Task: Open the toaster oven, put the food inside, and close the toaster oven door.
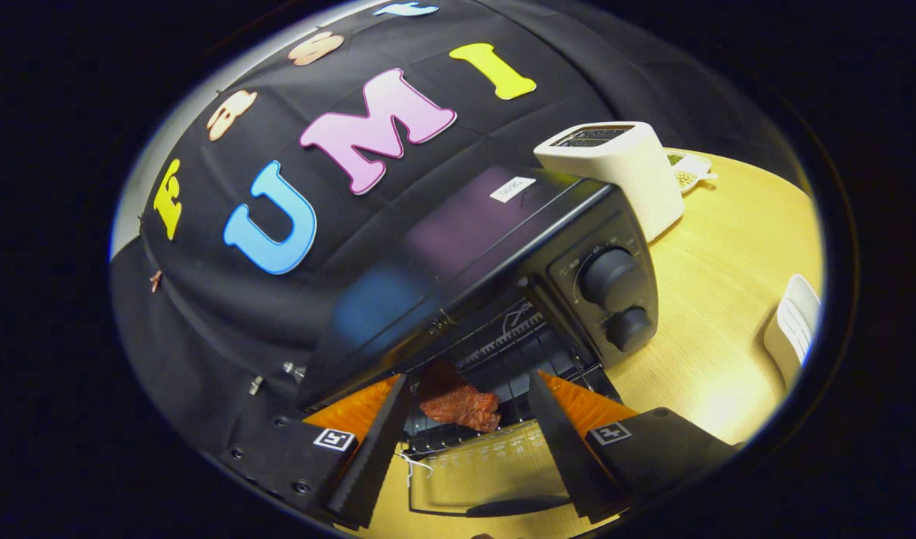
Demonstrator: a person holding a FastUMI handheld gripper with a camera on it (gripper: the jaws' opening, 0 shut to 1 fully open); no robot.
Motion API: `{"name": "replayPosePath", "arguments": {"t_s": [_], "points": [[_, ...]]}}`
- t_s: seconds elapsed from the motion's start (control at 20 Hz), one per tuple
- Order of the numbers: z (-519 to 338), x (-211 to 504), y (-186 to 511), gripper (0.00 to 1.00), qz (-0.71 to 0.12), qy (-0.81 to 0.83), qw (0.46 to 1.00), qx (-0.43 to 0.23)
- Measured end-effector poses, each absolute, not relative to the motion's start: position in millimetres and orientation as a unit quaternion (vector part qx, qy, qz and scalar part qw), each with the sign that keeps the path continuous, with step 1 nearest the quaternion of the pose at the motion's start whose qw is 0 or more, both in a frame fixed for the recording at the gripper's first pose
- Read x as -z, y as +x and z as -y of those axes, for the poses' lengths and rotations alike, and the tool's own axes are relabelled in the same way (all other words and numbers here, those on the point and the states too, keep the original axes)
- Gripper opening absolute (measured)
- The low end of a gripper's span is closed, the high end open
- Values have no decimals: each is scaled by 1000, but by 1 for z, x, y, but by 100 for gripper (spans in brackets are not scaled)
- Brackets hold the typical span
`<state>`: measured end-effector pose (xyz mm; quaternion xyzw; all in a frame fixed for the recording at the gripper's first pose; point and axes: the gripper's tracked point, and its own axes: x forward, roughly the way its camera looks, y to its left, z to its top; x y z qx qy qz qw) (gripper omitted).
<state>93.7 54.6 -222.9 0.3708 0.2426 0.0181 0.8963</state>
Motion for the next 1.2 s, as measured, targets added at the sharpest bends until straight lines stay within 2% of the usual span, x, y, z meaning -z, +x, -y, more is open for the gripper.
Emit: {"name": "replayPosePath", "arguments": {"t_s": [0.6, 0.85, 1.2], "points": [[-73, 212, -28, 98, -309, 182, 931, -64], [-95, 266, -67, 98, -376, 101, 917, -86], [-114, 323, -60, 99, -441, 74, 893, -59]]}}
